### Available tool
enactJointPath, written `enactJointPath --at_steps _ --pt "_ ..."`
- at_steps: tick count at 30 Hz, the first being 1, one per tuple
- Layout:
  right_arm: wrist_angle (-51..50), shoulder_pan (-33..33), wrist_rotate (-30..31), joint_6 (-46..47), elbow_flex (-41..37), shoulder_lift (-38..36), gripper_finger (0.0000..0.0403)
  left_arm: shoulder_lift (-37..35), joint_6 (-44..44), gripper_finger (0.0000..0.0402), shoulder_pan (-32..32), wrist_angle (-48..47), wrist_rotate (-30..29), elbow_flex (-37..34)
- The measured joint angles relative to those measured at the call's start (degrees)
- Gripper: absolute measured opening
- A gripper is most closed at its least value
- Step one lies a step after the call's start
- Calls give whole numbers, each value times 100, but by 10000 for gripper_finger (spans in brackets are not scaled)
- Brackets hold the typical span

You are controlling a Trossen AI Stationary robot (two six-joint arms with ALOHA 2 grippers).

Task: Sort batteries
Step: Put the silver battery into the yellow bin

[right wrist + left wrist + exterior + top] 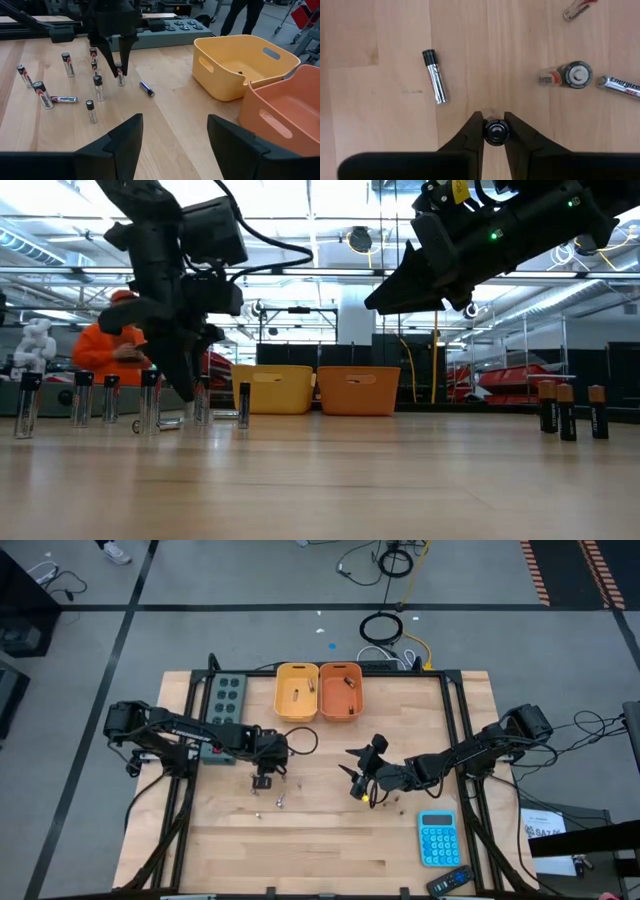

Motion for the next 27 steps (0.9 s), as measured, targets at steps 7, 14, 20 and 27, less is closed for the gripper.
enactJointPath --at_steps 7,14,20,27 --pt "-5 0 1 -16 0 0 212 -280 315 54 135 -436 351 695" --pt "-2 0 0 -18 0 2 212 -859 1007 54 995 164 -1082 1031" --pt "-5 0 -11 -40 0 4 212 -625 1494 78 2062 1098 -1438 1029" --pt "-72 0 -14 -31 0 4 212 -479 1529 179 2472 1133 -1405 1054"
